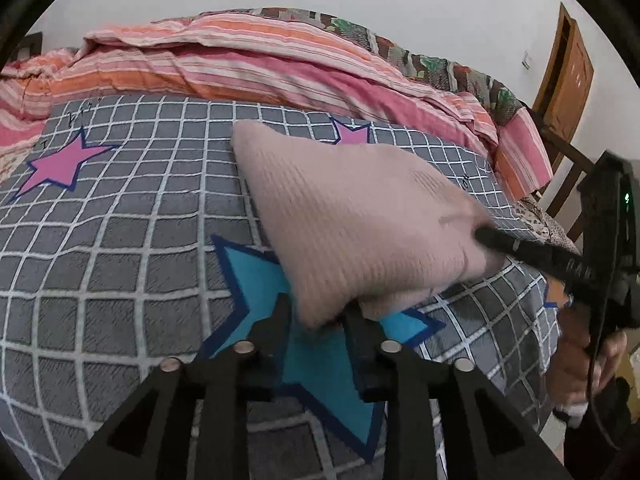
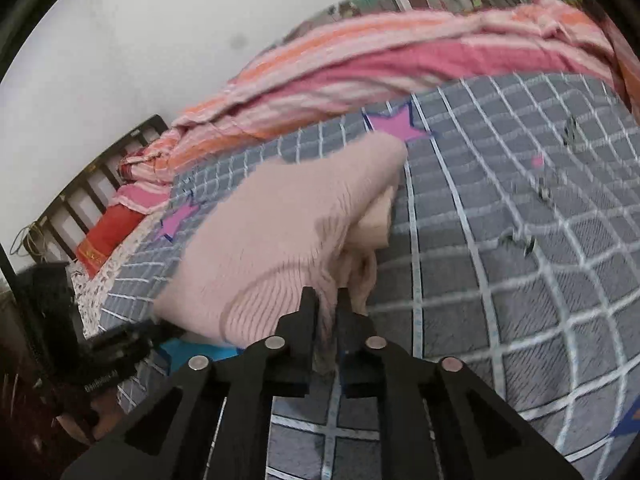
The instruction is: Fold small clothes
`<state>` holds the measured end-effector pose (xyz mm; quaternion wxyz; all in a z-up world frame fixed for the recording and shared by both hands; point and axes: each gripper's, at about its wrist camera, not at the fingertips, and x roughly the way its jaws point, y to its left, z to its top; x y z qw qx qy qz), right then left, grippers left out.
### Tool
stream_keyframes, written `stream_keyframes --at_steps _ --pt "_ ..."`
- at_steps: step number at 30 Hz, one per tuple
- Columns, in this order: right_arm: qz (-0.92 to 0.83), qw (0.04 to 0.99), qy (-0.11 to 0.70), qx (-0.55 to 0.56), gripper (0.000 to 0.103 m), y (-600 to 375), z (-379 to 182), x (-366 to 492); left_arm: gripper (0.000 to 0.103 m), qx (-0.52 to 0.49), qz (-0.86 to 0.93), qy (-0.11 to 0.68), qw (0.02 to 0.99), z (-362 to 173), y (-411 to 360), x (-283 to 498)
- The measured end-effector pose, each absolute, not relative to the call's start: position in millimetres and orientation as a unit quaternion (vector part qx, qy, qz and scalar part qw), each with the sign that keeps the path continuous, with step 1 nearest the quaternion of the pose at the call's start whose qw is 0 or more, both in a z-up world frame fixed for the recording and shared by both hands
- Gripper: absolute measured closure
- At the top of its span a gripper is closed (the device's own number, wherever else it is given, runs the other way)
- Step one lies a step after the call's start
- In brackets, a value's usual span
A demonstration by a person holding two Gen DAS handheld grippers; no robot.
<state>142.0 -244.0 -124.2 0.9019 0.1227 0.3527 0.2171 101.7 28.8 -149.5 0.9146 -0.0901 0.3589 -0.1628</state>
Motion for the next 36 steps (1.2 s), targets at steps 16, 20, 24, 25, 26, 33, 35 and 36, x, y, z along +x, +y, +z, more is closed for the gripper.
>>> stream_keyframes --at_steps 16,20,24,25,26,33,35,36 --pt "0.182 0.928 0.293 0.141 0.092 -247.1 -106.4 191.0 0.059 -0.141 -0.141 0.314 0.928 -111.3 60.2 114.1" --pt "0.146 0.911 0.355 0.151 0.092 -251.4 -139.5 206.4 0.056 -0.132 -0.141 0.331 0.924 -107.5 42.3 143.7" --pt "0.143 0.919 0.352 0.107 0.088 -241.2 -116.0 204.4 0.056 -0.113 -0.132 0.336 0.926 -101.8 25.7 172.7" --pt "0.141 0.925 0.339 0.1 0.088 -240.4 -108.2 202.7 0.056 -0.107 -0.126 0.34 0.926 -102.8 20.8 181.5" --pt "0.14 0.933 0.318 0.09 0.088 -236.7 -98.3 201.0 0.056 -0.095 -0.112 0.348 0.926 -105.7 15.8 190.9" --pt "0.151 0.919 0.364 0.019 0.089 -208.4 -122.0 232.5 0.045 -0.074 -0.096 0.359 0.926 -140.7 4.4 206.8" --pt "0.147 0.924 0.352 0.008 0.089 -211.3 -135.3 231.2 0.041 -0.064 -0.092 0.352 0.929 -147.2 1.6 205.4" --pt "0.143 0.928 0.345 0.003 0.089 -211.0 -139.3 229.1 0.041 -0.063 -0.094 0.351 0.93 -149.8 0.2 205.1"
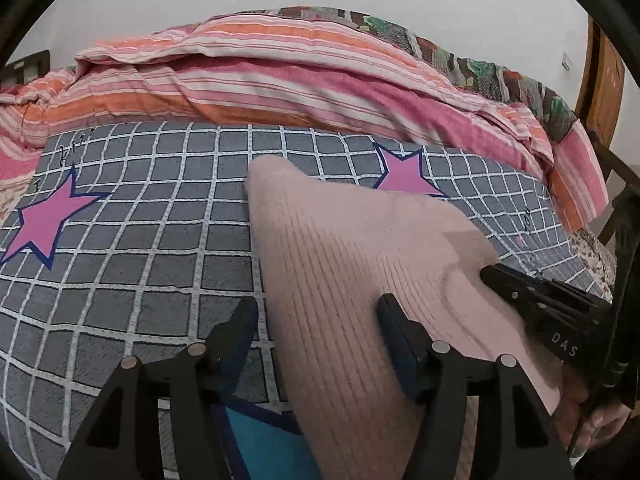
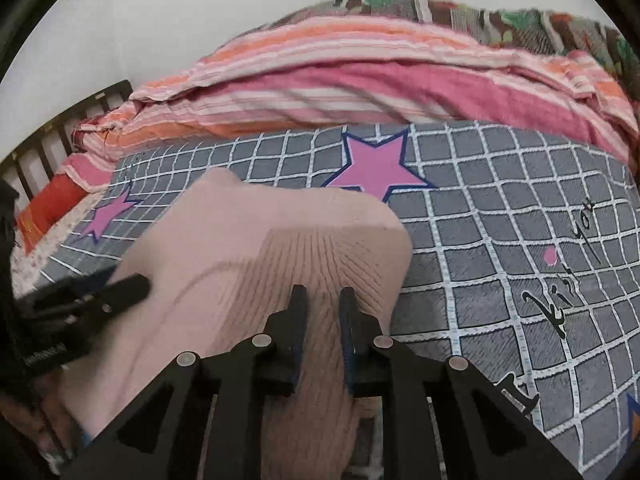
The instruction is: Fold small clothes
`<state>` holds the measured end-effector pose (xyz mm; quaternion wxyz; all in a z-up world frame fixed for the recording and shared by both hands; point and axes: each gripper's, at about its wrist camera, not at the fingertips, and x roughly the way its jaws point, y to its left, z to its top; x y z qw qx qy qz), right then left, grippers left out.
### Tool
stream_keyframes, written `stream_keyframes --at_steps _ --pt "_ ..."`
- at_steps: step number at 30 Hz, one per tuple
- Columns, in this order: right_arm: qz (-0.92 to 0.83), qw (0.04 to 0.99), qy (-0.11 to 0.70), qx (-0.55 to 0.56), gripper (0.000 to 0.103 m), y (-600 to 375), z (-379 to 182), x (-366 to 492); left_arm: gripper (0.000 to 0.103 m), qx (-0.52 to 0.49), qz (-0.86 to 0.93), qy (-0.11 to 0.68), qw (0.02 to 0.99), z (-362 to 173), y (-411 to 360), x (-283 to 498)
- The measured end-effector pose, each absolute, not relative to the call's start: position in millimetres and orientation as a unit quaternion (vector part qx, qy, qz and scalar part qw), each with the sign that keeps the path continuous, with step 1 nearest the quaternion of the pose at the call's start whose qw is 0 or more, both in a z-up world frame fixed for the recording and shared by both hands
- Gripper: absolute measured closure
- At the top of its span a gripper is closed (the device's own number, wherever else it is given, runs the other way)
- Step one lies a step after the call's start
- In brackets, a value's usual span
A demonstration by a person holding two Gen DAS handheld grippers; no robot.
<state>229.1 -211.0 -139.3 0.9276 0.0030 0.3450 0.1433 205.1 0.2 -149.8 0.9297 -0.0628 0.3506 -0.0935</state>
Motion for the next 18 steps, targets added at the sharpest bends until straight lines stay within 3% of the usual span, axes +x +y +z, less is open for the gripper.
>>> stream_keyframes --at_steps 18 --pt "0.134 0.934 0.331 -0.001 0.088 -210.3 -146.5 228.9 0.038 -0.044 -0.078 0.315 0.945 -154.1 -4.4 198.3"
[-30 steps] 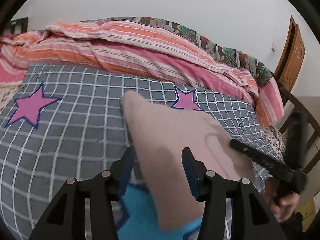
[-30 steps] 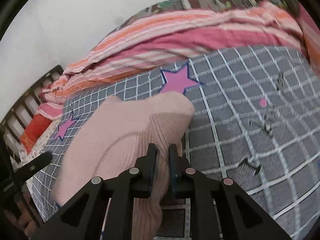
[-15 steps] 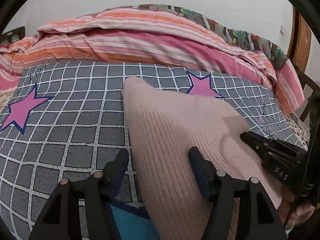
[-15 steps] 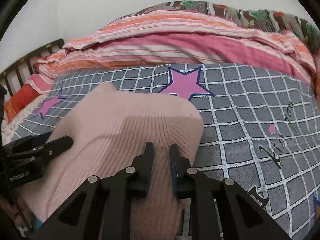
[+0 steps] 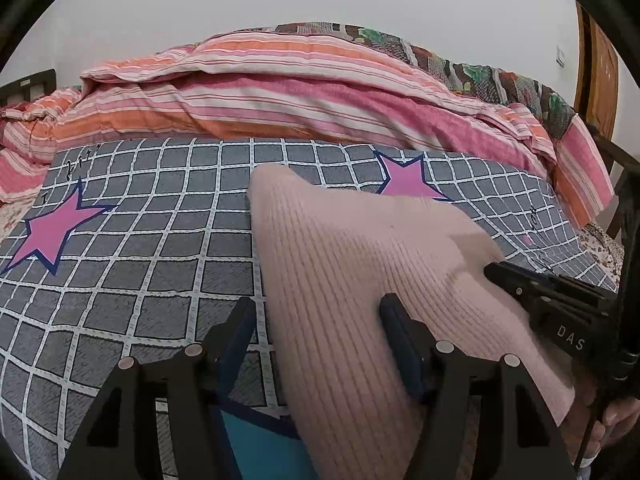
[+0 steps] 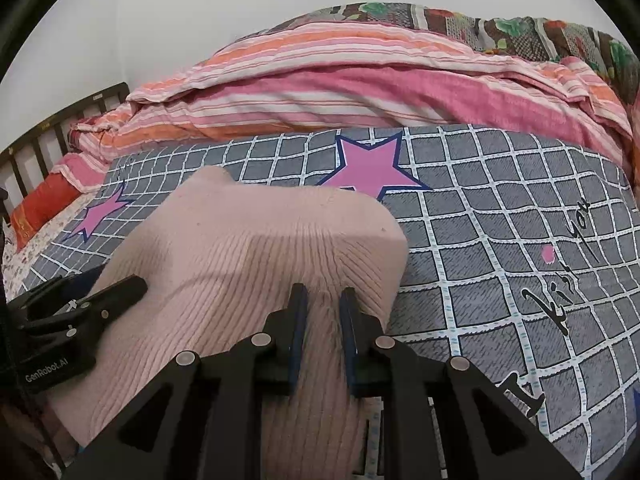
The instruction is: Fold small clothes
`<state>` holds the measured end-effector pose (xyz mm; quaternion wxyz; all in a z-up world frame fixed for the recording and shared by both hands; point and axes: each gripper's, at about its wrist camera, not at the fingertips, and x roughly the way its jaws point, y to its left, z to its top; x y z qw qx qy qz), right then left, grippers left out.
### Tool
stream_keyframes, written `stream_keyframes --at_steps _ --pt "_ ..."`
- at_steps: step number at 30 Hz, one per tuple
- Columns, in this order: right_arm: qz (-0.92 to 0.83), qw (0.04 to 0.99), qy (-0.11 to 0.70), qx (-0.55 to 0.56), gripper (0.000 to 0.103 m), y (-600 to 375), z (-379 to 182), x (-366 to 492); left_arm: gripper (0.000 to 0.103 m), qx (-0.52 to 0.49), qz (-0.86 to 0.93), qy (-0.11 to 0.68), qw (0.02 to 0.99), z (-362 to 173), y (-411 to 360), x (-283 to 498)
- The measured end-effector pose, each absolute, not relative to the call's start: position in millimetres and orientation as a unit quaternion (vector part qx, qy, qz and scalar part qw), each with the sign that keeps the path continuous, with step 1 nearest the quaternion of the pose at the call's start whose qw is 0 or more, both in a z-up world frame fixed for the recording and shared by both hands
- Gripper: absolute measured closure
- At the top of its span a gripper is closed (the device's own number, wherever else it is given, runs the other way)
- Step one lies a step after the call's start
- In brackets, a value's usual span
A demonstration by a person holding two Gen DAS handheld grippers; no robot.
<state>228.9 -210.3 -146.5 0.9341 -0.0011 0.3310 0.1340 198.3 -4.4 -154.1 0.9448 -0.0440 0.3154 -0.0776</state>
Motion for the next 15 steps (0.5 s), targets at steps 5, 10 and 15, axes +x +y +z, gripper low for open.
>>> stream_keyframes --at_steps 5,10,15 --pt "0.136 0.935 0.329 0.002 0.088 -212.4 -146.0 227.9 0.036 -0.044 -0.074 0.314 0.946 -154.3 -4.1 197.8" --pt "0.14 0.936 0.322 0.014 0.088 -214.6 -145.1 225.2 0.036 -0.048 -0.075 0.311 0.946 -154.9 -2.1 197.3" --pt "0.143 0.938 0.317 0.021 0.088 -215.1 -143.8 223.1 0.036 -0.052 -0.076 0.311 0.946 -155.4 -1.4 197.3"
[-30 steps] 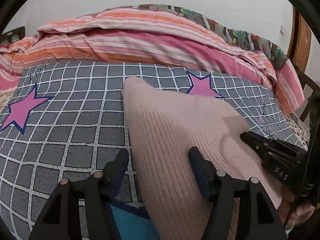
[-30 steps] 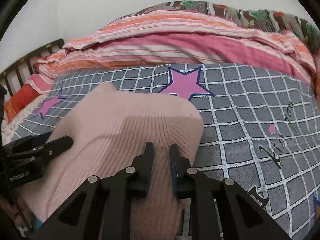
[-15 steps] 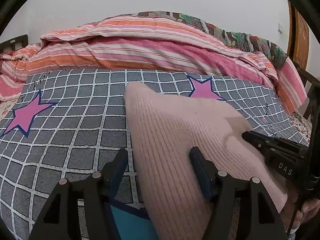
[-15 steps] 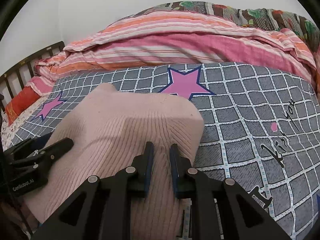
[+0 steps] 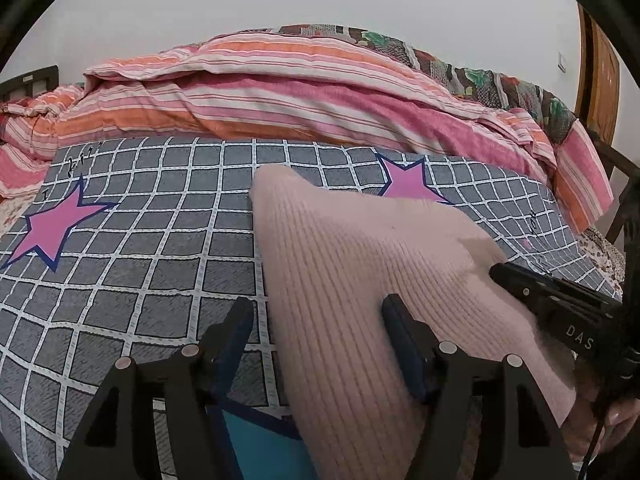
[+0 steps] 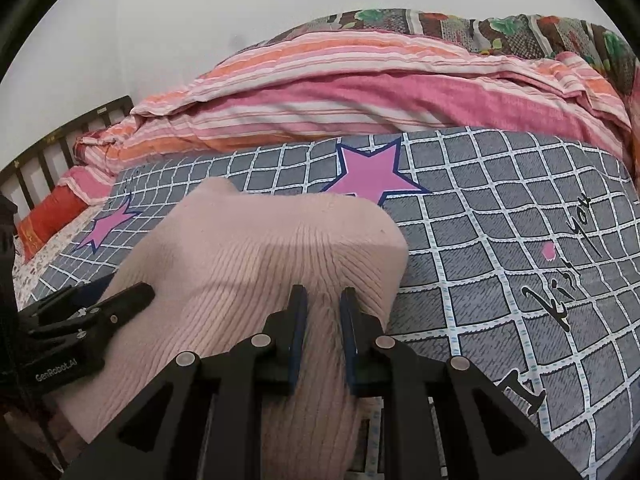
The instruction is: Fold small clothes
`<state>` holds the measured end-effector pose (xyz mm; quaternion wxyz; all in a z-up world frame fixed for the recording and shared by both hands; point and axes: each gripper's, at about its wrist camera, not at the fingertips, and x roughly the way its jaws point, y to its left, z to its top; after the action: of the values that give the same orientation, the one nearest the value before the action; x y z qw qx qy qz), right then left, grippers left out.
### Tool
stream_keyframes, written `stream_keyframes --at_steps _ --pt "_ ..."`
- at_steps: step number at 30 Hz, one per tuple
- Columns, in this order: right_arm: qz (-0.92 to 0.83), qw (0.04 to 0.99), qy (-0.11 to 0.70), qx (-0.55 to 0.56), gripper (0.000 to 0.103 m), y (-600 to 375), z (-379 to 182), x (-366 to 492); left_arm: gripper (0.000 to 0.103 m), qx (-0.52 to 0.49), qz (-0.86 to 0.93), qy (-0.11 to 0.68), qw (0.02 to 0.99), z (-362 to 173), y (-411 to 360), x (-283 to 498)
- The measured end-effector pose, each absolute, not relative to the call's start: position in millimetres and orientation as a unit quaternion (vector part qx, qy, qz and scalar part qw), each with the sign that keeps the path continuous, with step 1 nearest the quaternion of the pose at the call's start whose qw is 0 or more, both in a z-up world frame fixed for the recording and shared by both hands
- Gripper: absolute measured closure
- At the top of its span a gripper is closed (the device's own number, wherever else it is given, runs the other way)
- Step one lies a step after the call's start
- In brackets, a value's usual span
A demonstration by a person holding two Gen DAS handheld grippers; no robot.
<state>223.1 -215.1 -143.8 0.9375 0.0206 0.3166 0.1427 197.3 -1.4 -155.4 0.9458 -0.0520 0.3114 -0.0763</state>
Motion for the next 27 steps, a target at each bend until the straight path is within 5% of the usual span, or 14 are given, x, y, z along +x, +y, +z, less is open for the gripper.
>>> stream_keyframes --at_steps 27 --pt "0.133 0.947 0.291 0.037 0.084 -221.1 -139.4 212.9 0.032 -0.059 -0.071 0.309 0.946 -154.5 0.2 195.4"
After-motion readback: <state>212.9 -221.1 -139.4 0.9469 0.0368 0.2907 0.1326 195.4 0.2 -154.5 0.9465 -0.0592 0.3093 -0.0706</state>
